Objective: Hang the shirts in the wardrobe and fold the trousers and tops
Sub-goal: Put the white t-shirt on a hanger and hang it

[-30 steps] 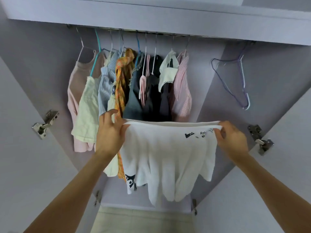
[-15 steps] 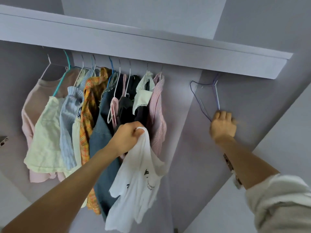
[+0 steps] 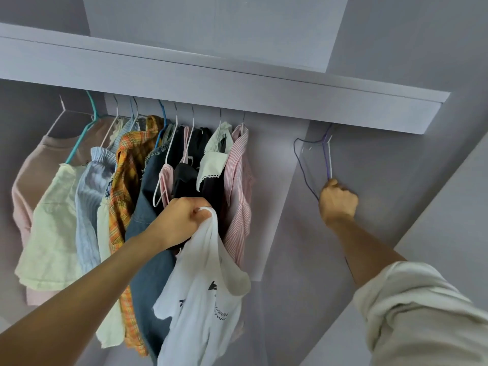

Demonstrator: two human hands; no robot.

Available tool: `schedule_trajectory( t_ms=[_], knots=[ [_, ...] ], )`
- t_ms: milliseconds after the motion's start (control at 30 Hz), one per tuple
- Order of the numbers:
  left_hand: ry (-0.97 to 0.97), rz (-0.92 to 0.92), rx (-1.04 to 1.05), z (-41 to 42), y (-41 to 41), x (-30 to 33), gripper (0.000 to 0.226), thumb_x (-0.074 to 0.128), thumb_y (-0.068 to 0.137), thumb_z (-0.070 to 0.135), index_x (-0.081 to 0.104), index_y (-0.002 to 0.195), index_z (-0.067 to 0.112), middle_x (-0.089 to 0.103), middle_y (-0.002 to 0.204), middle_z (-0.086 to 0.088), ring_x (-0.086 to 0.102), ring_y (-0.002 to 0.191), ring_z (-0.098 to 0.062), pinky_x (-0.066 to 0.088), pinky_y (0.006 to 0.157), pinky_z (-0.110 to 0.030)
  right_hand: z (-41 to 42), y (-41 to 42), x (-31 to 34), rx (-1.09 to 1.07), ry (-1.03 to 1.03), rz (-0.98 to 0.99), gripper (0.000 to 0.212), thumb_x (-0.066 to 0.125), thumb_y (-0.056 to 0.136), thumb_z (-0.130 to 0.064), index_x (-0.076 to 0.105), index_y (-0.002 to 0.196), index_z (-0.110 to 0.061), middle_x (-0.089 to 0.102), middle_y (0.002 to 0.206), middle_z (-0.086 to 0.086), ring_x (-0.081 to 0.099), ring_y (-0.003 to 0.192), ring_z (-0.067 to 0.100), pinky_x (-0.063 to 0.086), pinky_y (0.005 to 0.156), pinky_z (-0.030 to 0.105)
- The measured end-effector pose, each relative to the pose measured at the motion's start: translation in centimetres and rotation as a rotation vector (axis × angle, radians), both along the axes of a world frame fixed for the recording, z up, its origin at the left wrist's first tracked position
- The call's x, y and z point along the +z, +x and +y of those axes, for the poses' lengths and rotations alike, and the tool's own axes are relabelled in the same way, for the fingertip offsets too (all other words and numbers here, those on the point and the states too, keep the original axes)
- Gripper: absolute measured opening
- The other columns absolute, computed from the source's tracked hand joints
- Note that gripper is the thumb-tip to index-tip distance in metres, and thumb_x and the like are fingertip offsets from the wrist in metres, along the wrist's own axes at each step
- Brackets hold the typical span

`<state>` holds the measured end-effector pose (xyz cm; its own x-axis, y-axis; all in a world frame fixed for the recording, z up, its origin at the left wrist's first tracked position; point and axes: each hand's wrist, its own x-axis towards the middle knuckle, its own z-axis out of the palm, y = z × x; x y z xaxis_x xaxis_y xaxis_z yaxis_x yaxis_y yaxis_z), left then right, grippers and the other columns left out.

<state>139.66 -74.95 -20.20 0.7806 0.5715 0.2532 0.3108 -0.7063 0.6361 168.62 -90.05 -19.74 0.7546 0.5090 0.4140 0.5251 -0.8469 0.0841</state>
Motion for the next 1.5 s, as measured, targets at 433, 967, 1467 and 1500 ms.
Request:
schedule_trajectory(
  t_ms=[433, 967, 1467, 1500],
  knots=[
    [0.006, 0.061, -0.063, -1.5, -0.4, 0.4, 0.019, 0.051, 0.093, 0.008, 0.069, 0.097, 0.014, 0.07, 0.092, -0.003, 0.064, 0.09, -0.016, 0.049, 0.084, -0.03, 1.2, -3.0, 1.0, 0.081, 0.174, 0.243, 0.023, 0.043, 0.091, -0.009, 0.052, 0.111, -0.002, 0.064, 0.108, 0.021, 0.06, 0.103, 0.04, 0.046, 0.083, 0.04],
    [0.502, 0.116, -0.023, -3.0, -4.8, -0.6, 0.029, 0.047, 0.094, 0.015, 0.064, 0.117, 0.02, 0.066, 0.109, 0.004, 0.046, 0.109, -0.018, 0.032, 0.091, -0.029, 2.0, -8.8, 2.0, 0.236, 0.846, 0.529, 0.032, 0.03, 0.099, -0.013, 0.059, 0.106, -0.001, 0.062, 0.106, 0.022, 0.057, 0.097, 0.037, 0.033, 0.069, 0.029],
    [0.046, 0.076, 0.02, -6.6, -10.4, -2.4, 0.026, 0.044, 0.087, -0.004, 0.068, 0.093, 0.0, 0.063, 0.074, -0.002, 0.061, 0.074, -0.024, 0.05, 0.076, -0.032, -5.4, -18.5, -9.0, 0.105, 1.153, 0.942, 0.024, 0.056, 0.091, -0.016, 0.051, 0.067, -0.019, 0.043, 0.055, -0.005, 0.04, 0.045, 0.002, 0.035, 0.049, 0.017],
    [0.049, 0.102, 0.032, -6.6, -10.7, -2.5, 0.024, 0.045, 0.087, -0.002, 0.068, 0.091, 0.002, 0.066, 0.08, -0.007, 0.061, 0.079, -0.027, 0.048, 0.076, -0.031, -6.0, -19.1, -9.4, 0.106, 1.206, 0.805, 0.031, 0.053, 0.093, -0.019, 0.053, 0.062, -0.016, 0.043, 0.052, -0.007, 0.039, 0.046, 0.002, 0.035, 0.049, 0.016]
  ],
)
